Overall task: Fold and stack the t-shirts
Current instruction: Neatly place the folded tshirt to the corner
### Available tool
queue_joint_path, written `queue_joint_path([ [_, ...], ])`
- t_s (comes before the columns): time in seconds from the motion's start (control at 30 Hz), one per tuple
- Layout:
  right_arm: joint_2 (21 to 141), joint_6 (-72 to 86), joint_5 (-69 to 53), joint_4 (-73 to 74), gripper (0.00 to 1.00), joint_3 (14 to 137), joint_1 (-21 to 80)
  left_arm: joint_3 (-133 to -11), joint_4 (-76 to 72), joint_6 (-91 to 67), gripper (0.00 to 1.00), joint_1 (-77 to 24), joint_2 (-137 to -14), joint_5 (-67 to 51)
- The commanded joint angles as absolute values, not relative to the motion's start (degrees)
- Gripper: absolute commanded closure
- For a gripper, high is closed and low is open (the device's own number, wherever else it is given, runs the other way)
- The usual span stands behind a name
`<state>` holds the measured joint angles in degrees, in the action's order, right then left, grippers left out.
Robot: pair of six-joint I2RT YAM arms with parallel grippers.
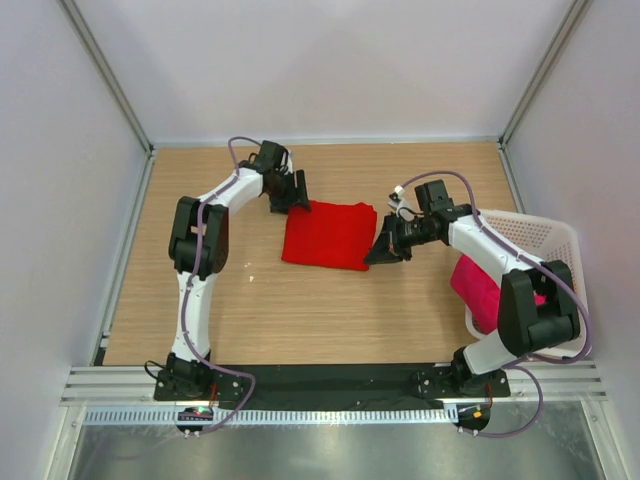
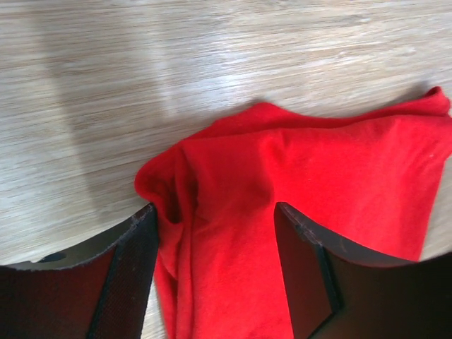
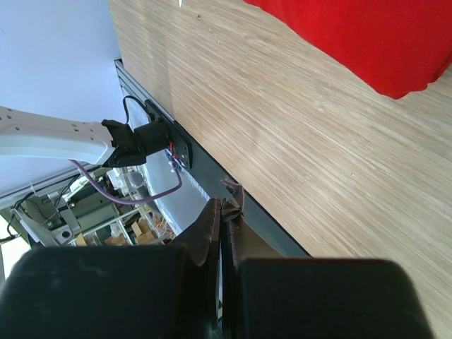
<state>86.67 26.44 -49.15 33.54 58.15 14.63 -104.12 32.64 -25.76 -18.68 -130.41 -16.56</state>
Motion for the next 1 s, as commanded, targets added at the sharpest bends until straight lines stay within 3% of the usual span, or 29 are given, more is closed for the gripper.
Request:
queue_joint_path([
  [0.0, 83.76, 26.02, -49.39, 33.22, 0.99, 57.66, 14.76, -105.29, 32.08, -26.98, 0.36, -18.72, -132.89, -20.56],
  [0.17, 82.27, 25.23, -49.31, 34.54, 0.99, 57.04, 14.76, -104.07, 28.93, -27.42, 0.45, -18.46, -133.24, -24.07],
  [0.2, 82.0, 25.14, -49.22, 34.89, 0.99, 56.95, 14.68, -103.98, 28.39, -27.42, 0.55, -18.46, -133.42, -25.47],
  [0.37, 80.42, 21.89, -47.46, 39.72, 0.99, 57.57, 14.76, -101.17, 25.32, -28.39, 0.84, -15.91, -131.49, -29.44],
  [0.4, 79.81, 21.71, -47.2, 40.25, 0.99, 57.74, 14.77, -100.47, 24.96, -28.3, 1.0, -15.39, -130.7, -29.18],
  [0.6, 77.61, 21.8, -43.6, 44.11, 0.99, 58.8, 16.69, -98.61, 30.75, -21.28, 1.0, -10.47, -123.49, -25.85],
  [0.73, 76.55, 23.02, -41.93, 44.91, 0.99, 58.89, 19.24, -104.32, 42.16, -13.9, 1.0, -6.77, -122.87, -19.08],
  [0.97, 79.09, 23.82, -40.25, 45.0, 0.99, 58.53, 21.71, -108.02, 42.2, -5.28, 1.0, -0.53, -120.15, -9.16],
])
